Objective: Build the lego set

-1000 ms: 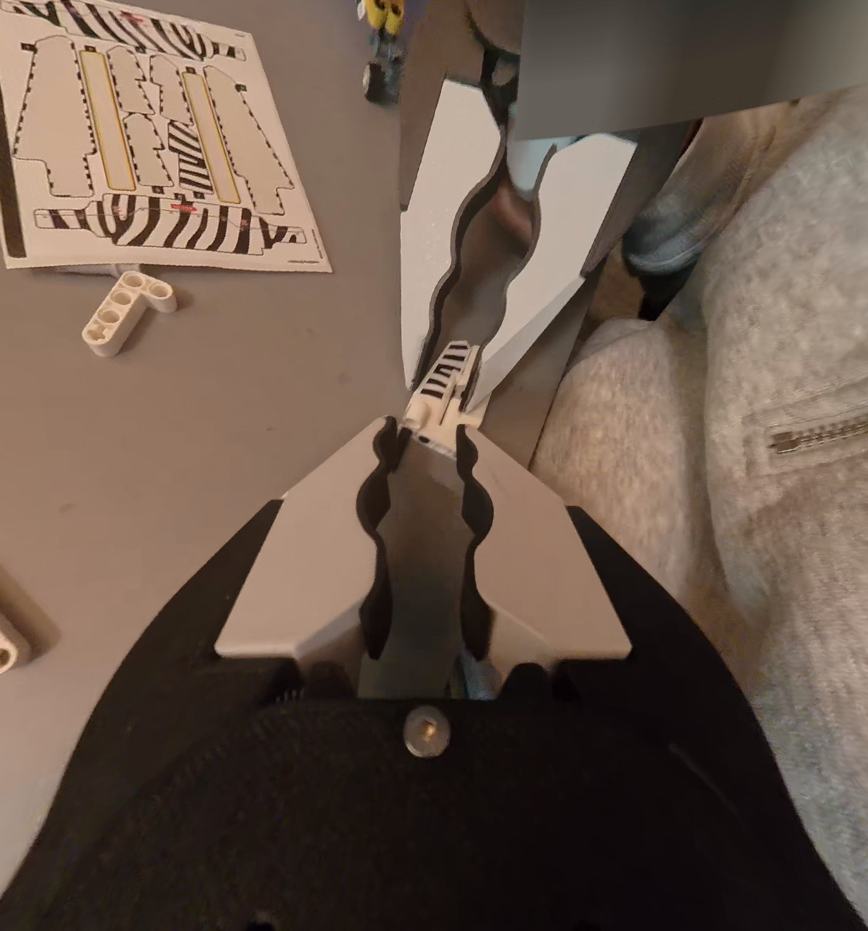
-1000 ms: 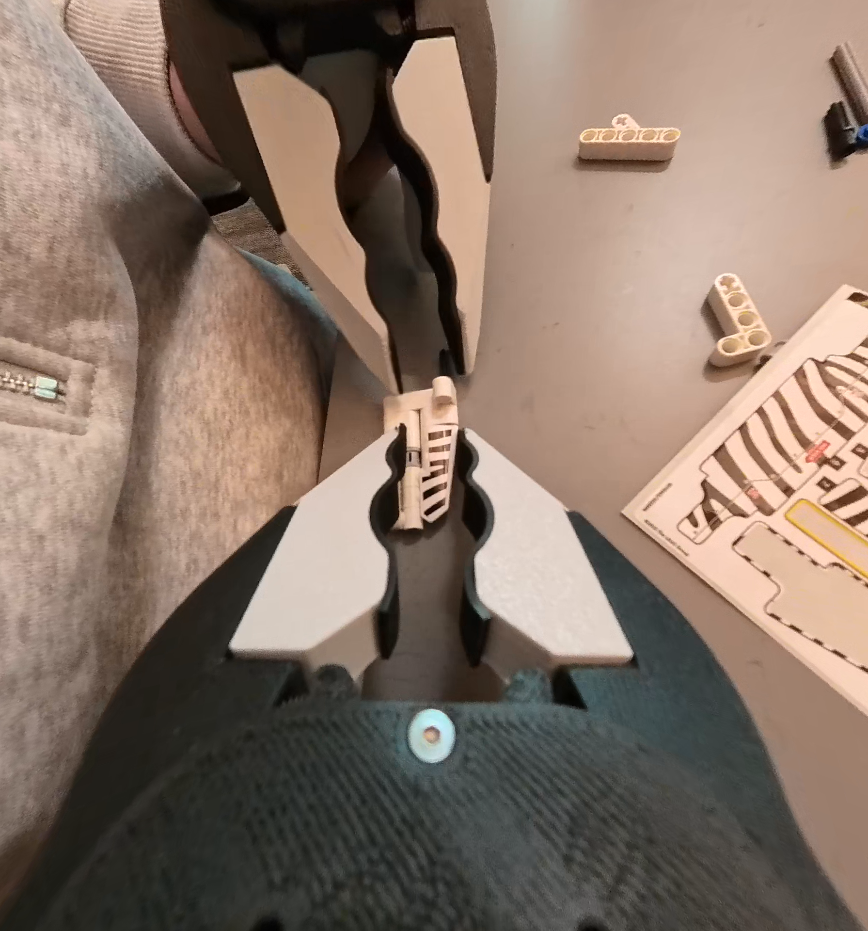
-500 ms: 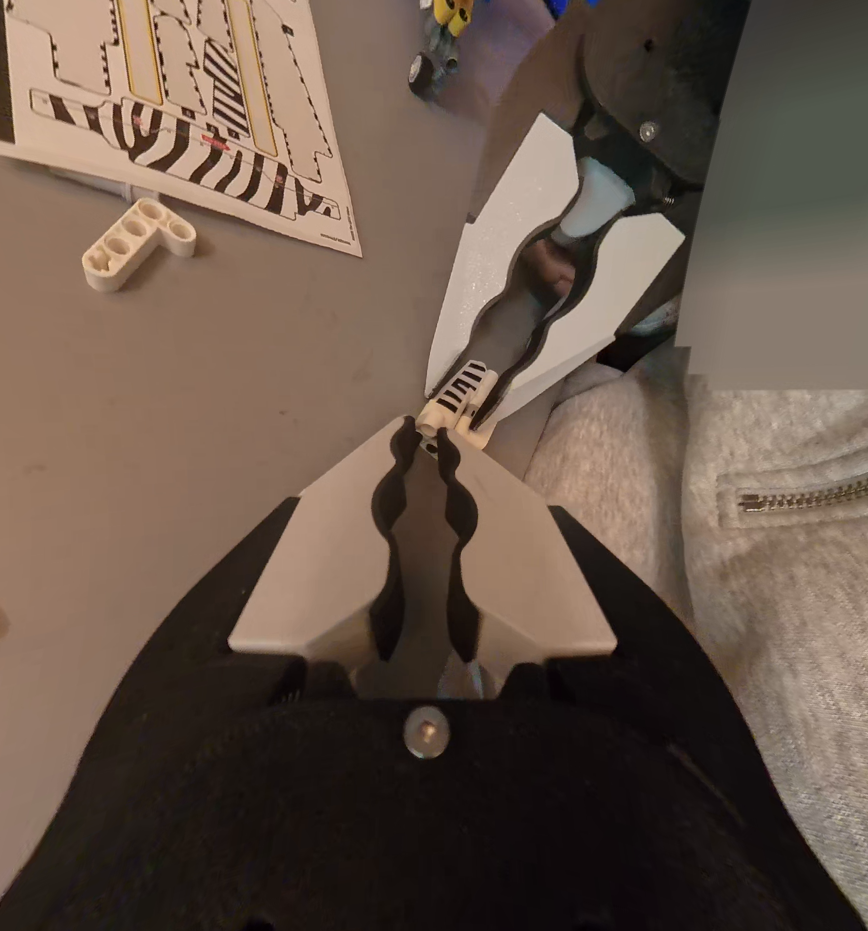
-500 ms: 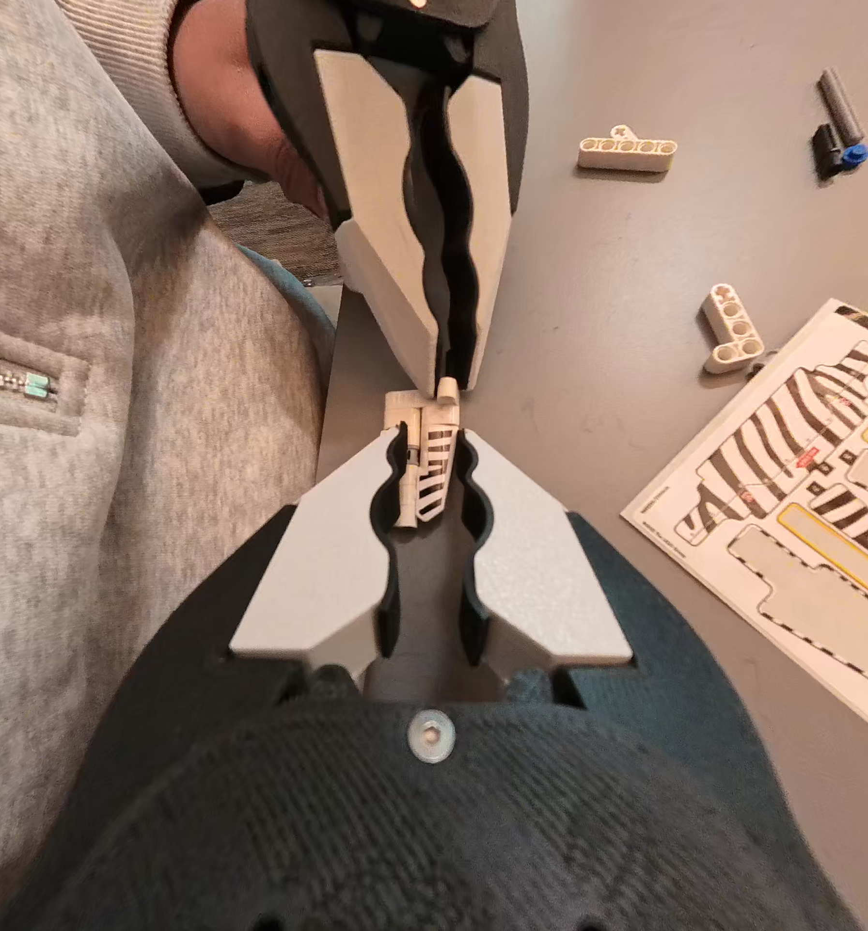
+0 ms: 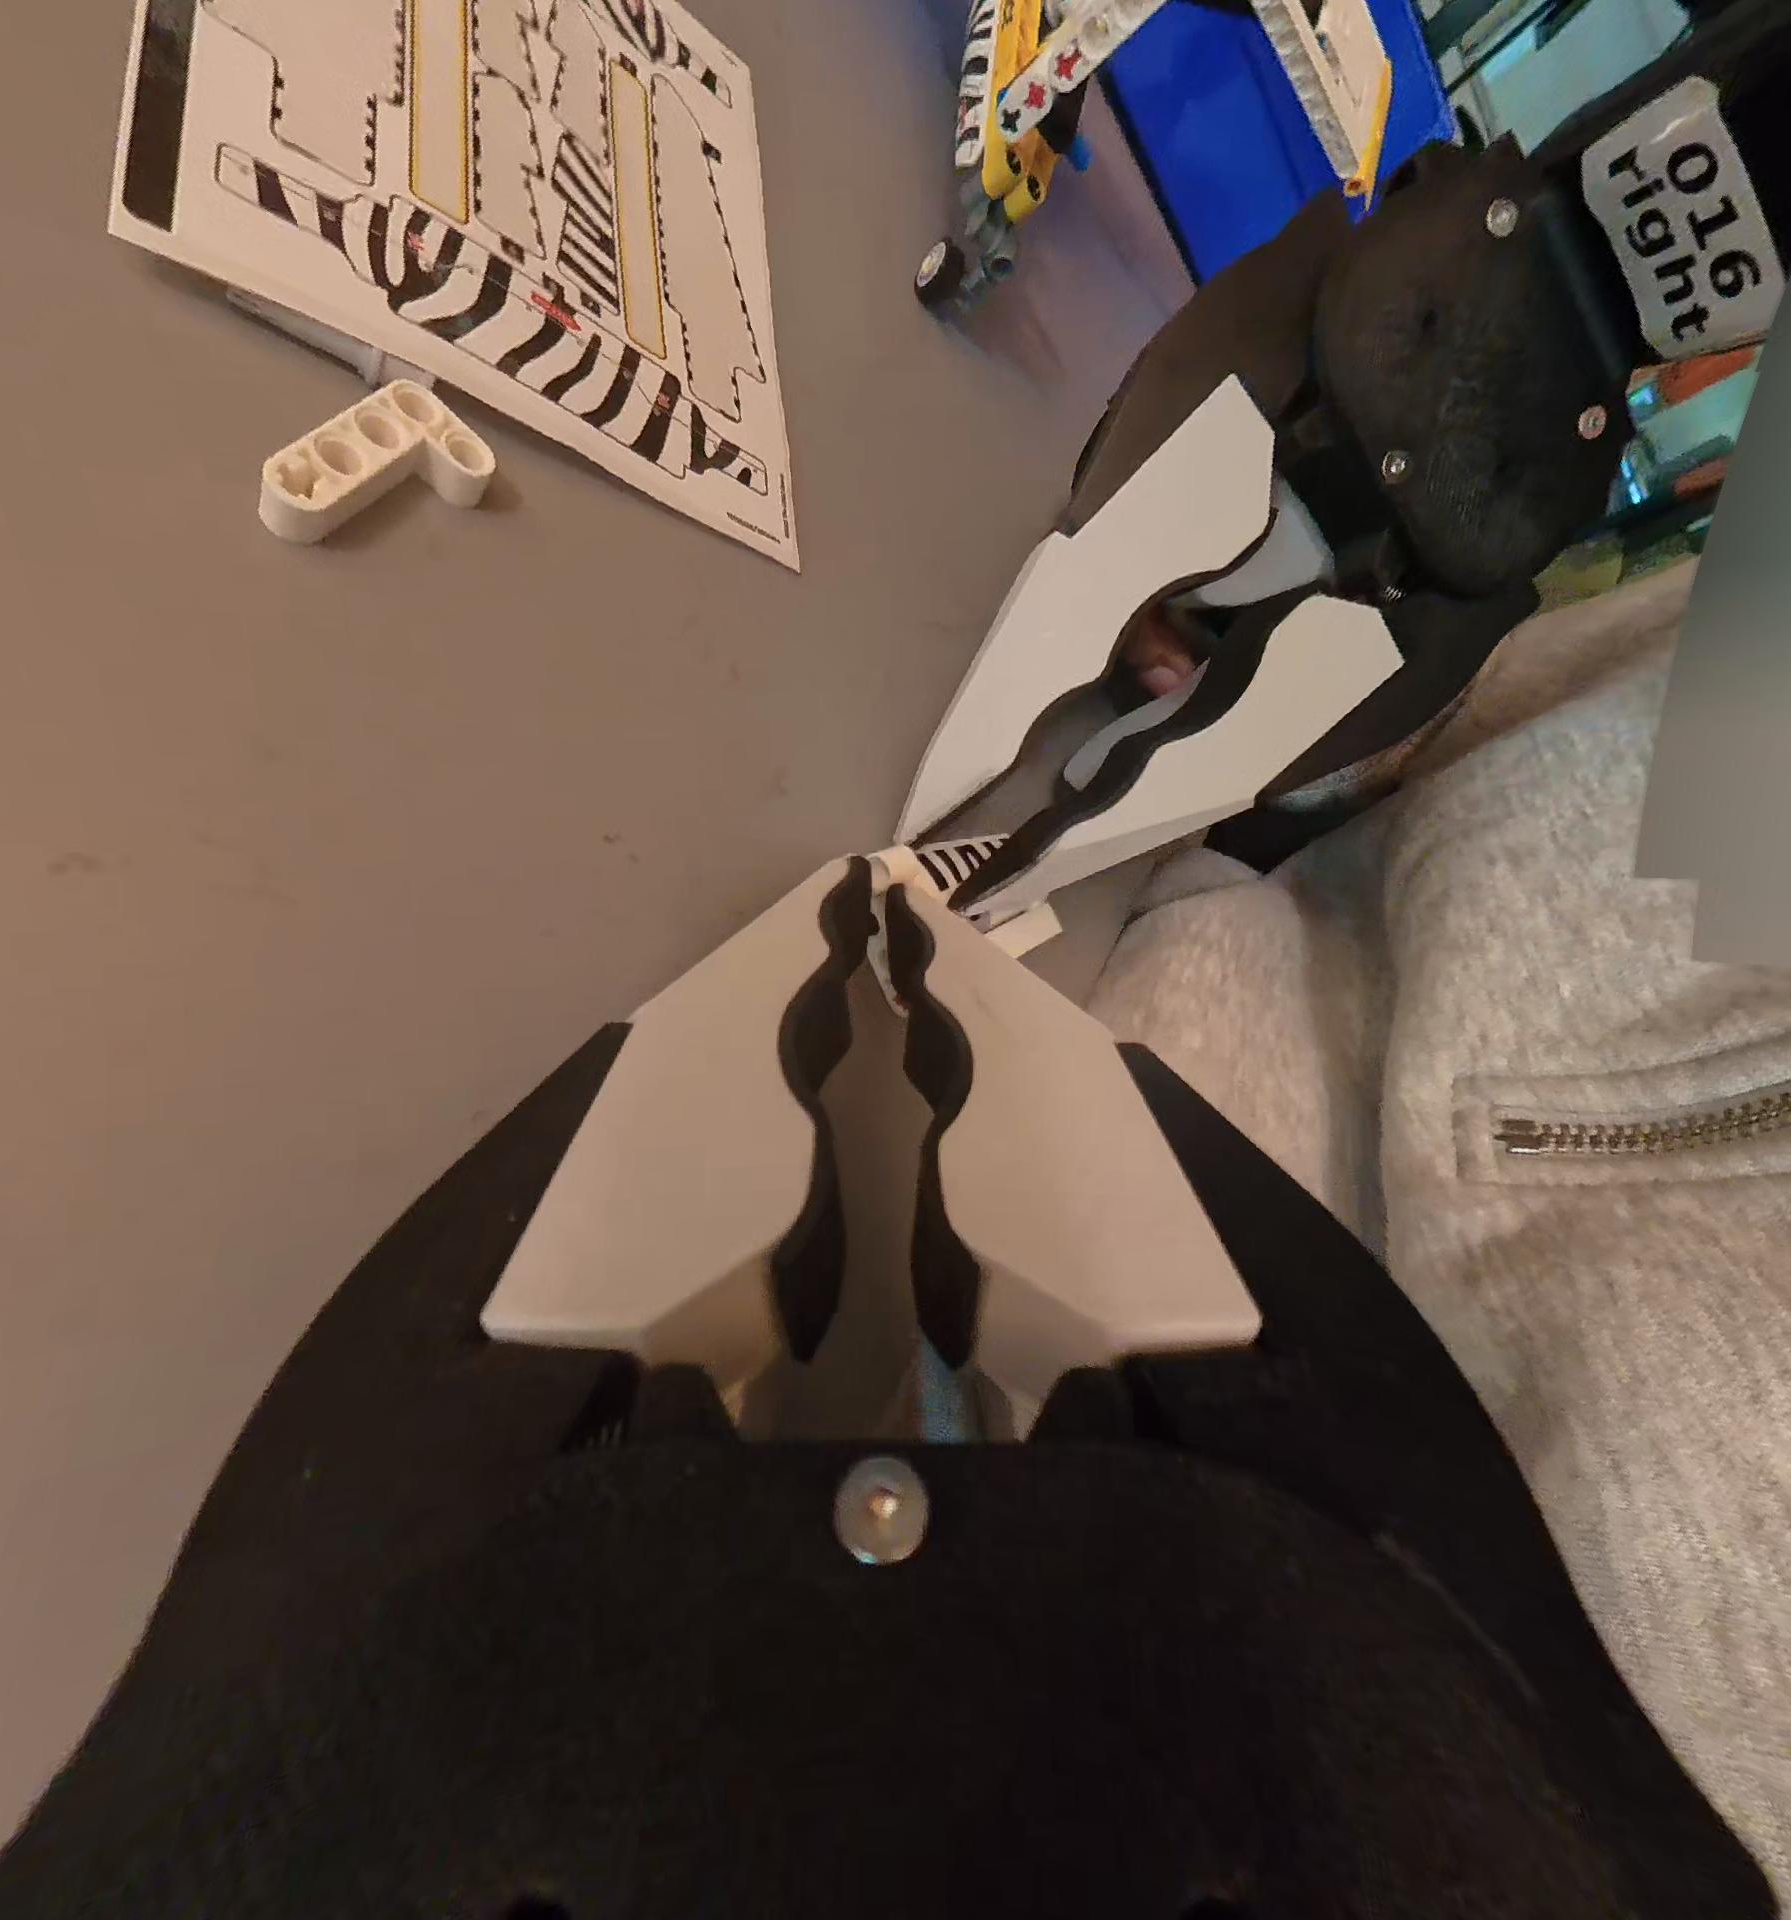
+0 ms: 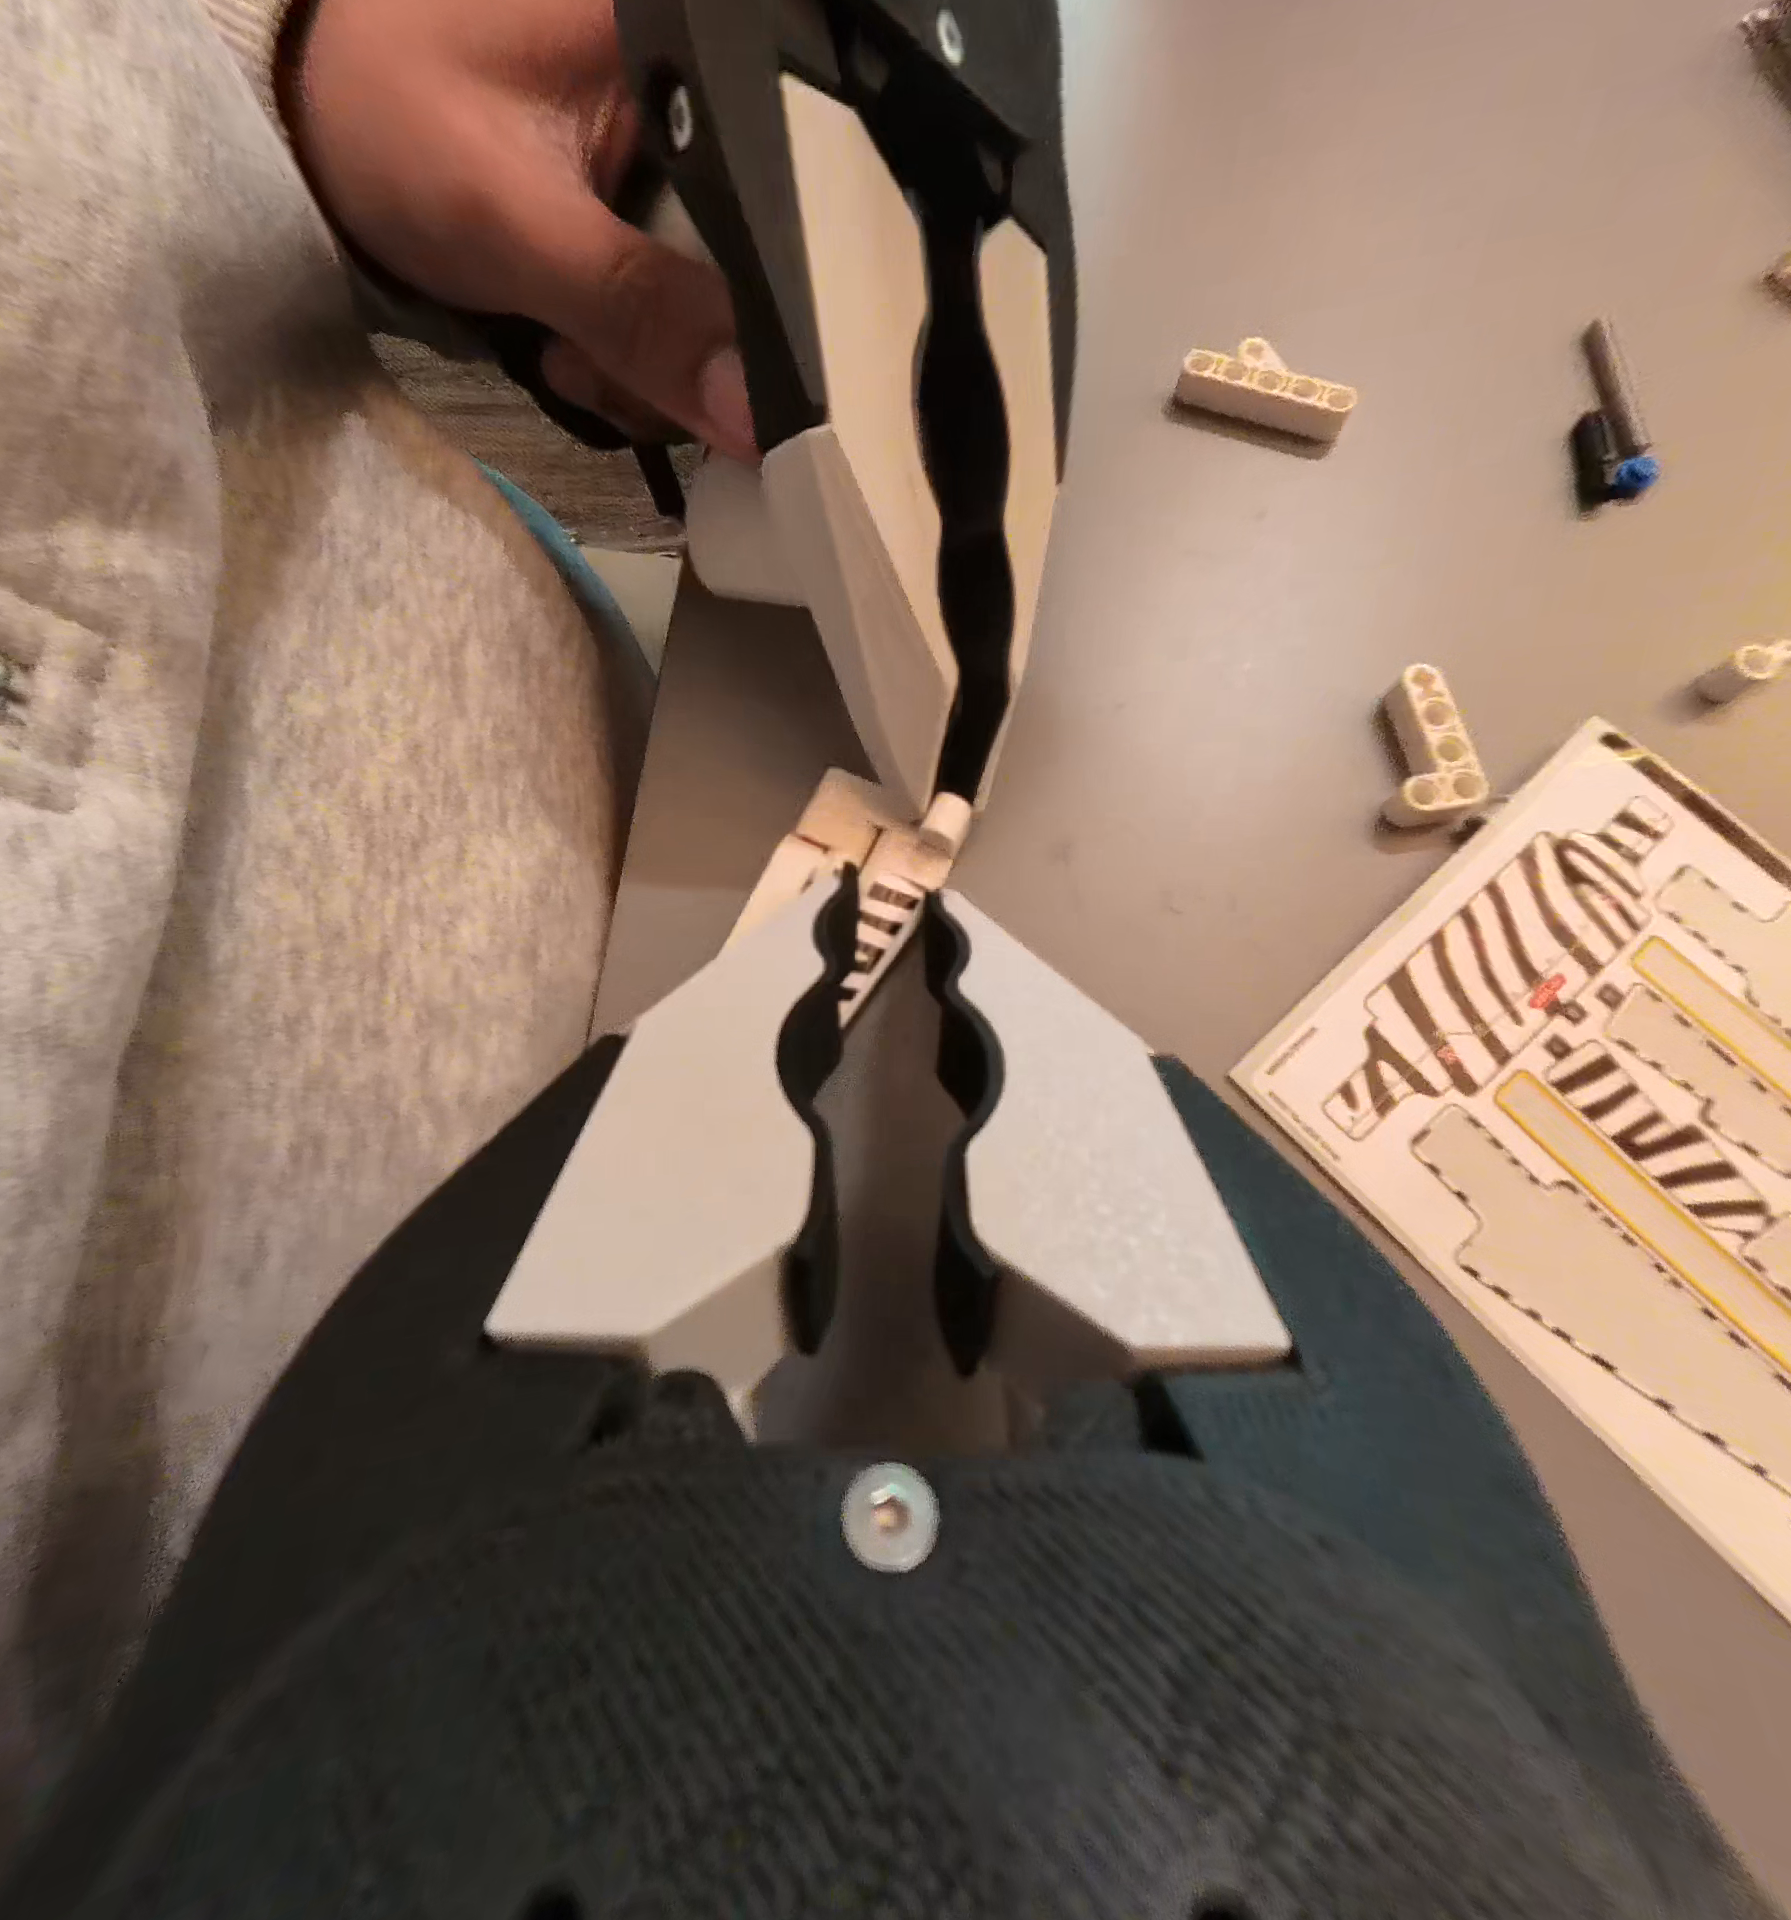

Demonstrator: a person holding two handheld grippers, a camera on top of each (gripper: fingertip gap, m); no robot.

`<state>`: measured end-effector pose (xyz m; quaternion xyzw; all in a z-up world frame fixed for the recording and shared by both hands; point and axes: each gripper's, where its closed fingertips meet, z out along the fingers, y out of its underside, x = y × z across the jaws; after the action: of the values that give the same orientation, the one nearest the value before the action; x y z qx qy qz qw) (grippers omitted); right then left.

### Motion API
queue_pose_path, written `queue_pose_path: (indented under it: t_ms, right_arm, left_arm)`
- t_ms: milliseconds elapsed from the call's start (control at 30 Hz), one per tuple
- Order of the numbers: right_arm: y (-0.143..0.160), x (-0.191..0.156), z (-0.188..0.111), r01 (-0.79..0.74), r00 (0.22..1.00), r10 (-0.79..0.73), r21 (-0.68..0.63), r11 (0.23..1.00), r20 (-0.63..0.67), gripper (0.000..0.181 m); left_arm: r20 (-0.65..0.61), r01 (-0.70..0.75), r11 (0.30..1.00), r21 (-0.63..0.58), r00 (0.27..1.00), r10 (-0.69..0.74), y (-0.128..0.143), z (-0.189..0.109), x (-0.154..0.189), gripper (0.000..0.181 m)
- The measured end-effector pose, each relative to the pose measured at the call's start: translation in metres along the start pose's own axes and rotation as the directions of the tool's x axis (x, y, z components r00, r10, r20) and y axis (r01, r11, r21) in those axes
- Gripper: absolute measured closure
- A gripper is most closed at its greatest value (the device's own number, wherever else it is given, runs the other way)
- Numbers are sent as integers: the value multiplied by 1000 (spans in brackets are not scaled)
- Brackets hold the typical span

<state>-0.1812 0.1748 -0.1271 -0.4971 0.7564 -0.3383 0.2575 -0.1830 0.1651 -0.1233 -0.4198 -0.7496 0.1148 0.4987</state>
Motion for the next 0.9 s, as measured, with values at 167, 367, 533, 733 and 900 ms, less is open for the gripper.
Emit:
queue_pose_path:
  t_ms: [167,367,533,733,900]
  right_arm:
    - [-2,6,-2,-29,999,30,15,999,-22,173]
    - [-6,12,-6,-88,996,89,49,995,-14,146]
    - [-6,8,-7,-108,994,106,54,993,24,134]
    - [5,5,0,2,998,-3,-22,1000,-63,135]
    - [5,8,-2,-32,997,31,-16,999,-77,141]
  left_arm:
    - [42,-135,991,9,990,135,-2,-4,2,171]
    - [-40,-66,987,145,997,72,-17,-22,3,169]
    - [-40,-72,978,195,996,81,-23,-34,-2,170]
    - [-87,-87,980,178,991,104,-23,-33,1,166]
    - [-64,-169,979,110,982,176,-14,-21,7,164]
